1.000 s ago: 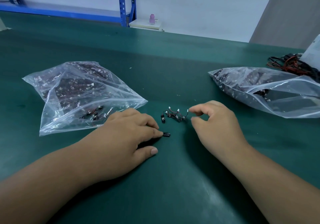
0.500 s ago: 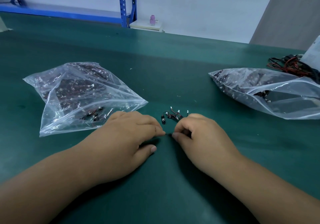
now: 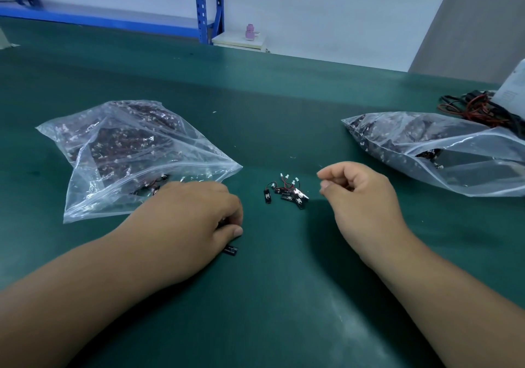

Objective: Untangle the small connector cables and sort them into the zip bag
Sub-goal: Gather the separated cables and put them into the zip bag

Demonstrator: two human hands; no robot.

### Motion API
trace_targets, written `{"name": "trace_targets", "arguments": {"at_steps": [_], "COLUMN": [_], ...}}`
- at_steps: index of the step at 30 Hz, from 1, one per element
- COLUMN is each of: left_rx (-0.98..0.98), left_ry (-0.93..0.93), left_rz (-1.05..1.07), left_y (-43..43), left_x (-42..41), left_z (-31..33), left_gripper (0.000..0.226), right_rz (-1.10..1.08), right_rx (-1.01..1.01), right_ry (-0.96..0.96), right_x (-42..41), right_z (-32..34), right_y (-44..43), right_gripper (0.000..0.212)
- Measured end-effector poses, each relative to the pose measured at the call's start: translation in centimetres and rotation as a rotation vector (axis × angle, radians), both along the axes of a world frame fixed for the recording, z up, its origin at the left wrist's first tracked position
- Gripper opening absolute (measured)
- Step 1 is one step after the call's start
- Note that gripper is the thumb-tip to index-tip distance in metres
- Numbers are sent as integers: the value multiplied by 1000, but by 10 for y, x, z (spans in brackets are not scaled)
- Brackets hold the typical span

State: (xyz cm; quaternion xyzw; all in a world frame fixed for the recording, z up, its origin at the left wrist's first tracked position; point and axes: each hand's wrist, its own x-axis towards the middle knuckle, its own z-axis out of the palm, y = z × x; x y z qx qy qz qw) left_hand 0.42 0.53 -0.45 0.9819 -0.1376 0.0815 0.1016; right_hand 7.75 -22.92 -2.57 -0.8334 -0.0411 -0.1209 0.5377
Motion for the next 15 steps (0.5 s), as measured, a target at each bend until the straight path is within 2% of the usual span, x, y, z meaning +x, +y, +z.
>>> {"name": "trace_targets", "arguments": {"at_steps": [6,12,15], "left_rx": [-36,99,74], "left_ry": [40,140,162], "left_rz": [20,43,38], "left_y": [6,16,17], "left_x": [-2,0,3], "left_z": [5,6,4], "left_gripper": [23,39,33], "right_rz": [66,125,138], "right_rx": [-171,-293,-325], "right_ry": [-80,-138,-149], "right_x": [-8,-8,-9], "right_z": [-7,-10,-11], "right_y": [6,6,6], "right_gripper": [21,16,15]}}
